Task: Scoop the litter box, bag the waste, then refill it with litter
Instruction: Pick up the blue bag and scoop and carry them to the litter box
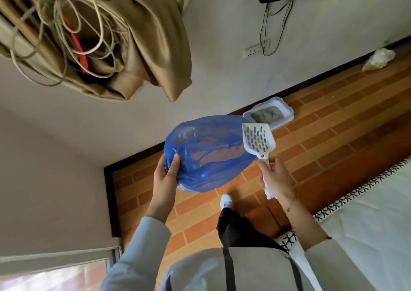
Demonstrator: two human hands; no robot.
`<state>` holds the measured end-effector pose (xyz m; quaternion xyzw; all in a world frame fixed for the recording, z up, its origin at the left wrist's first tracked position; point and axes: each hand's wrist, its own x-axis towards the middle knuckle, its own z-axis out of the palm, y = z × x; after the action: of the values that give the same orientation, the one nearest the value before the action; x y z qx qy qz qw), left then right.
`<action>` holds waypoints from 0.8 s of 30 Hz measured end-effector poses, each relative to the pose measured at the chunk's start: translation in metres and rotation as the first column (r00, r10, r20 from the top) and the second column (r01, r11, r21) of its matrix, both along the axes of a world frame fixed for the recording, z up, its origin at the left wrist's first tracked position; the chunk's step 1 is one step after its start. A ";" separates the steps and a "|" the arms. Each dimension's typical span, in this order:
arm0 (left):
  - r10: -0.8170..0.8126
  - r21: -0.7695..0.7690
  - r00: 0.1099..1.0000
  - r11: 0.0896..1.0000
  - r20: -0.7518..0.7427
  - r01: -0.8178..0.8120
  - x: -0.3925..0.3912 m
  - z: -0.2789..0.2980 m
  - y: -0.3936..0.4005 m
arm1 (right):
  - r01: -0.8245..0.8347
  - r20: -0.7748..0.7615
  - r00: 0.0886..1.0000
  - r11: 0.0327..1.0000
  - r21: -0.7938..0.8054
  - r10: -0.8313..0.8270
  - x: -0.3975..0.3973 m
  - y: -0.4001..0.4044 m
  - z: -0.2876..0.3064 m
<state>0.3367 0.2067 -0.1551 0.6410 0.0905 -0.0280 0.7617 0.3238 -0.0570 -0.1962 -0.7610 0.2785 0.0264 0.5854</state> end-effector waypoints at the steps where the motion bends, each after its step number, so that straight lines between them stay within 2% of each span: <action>1: -0.005 0.001 1.000 1.000 -0.005 0.005 0.020 0.001 -0.006 | 0.020 -0.004 1.000 1.000 0.013 -0.020 0.020 -0.005 0.001; 4: -0.034 0.014 0.999 0.999 -0.010 0.034 0.080 0.006 -0.023 | 0.069 -0.026 0.997 0.996 0.049 -0.068 0.080 -0.021 0.003; 9: -0.087 0.006 0.996 0.996 -0.028 0.087 0.168 0.012 -0.050 | 0.069 0.003 0.998 0.997 0.023 -0.069 0.161 -0.049 0.011; 16: -0.145 0.000 0.989 0.989 -0.032 0.145 0.263 0.010 -0.080 | 0.103 0.000 0.995 0.995 0.016 -0.103 0.242 -0.080 0.010; 21: -0.183 -0.024 0.982 0.983 -0.039 0.183 0.325 0.003 -0.104 | 0.114 -0.007 0.993 0.991 -0.064 -0.115 0.291 -0.104 0.006; 24: -0.200 -0.012 0.978 0.980 -0.063 0.199 0.362 -0.003 -0.119 | 0.128 0.000 0.992 0.991 -0.032 -0.128 0.323 -0.121 0.000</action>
<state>0.6992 0.0880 -0.1580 0.6434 0.0499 -0.1251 0.7536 0.6467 -0.1780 -0.1967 -0.7508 0.3278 -0.0150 0.5732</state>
